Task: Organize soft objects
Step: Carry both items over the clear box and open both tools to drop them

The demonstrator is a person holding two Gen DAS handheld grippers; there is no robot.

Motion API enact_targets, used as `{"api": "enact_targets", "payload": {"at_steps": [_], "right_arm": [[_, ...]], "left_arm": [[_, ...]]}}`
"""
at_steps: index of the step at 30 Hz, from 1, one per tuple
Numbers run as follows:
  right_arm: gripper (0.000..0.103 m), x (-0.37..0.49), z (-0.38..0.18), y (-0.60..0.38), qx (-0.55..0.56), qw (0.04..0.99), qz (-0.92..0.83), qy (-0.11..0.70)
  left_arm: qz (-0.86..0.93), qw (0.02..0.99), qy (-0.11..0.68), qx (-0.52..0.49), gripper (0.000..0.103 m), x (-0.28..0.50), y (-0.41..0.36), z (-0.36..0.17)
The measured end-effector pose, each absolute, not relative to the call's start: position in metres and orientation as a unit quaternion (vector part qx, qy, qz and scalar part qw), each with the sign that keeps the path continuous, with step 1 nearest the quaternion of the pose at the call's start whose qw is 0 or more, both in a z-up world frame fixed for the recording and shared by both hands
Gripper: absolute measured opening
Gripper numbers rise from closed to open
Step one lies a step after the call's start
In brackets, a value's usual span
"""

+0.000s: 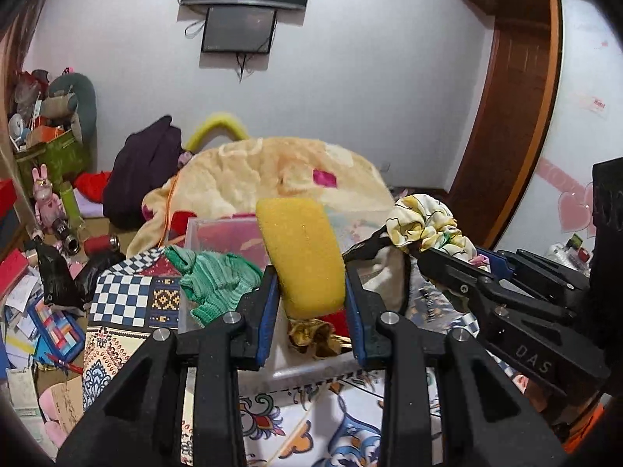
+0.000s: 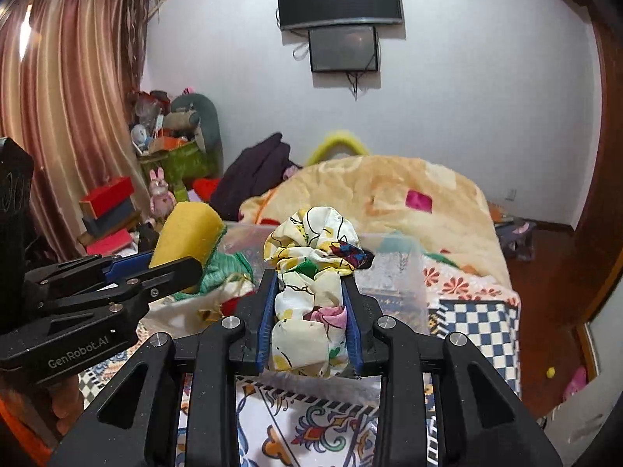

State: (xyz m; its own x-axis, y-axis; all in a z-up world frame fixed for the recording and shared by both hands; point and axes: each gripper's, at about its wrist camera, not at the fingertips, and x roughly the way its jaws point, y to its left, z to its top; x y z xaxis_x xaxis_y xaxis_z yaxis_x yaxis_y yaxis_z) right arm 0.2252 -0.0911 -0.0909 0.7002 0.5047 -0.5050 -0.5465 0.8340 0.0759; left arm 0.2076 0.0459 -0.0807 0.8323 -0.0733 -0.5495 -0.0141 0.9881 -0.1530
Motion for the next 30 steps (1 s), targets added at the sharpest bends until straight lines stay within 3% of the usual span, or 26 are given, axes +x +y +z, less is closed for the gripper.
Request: {"api": "enact_targets", "payload": {"at_steps": [8,10,15,30], "right_arm": [[0.029,0.245,-0.113,-0.077,-0.054,0.907,0.283,0.308],[0.043,0.244,-0.116,-0.075,-0.061,0.903,0.287,0.314],[0.06,0.243,-0.113,-0.085,-0.061,0.903,0.282,0.318],[0.068,0.183,-0.031,-0.134,-0.028,0.934,0.283,0.217]], "left_arm": [[-0.021,0.941,0.329,-0.08,0.032,0.229,0.047,-0.105],[-0.022,0.938,0.334,-0.085,0.037,0.23,0.049,-0.108],[-0.02,0.939,0.329,-0.099,0.045,0.221,0.057,-0.106],[-0.032,0.976,0.204,-0.068,0.045,0.133,0.045,-0.016]]}}
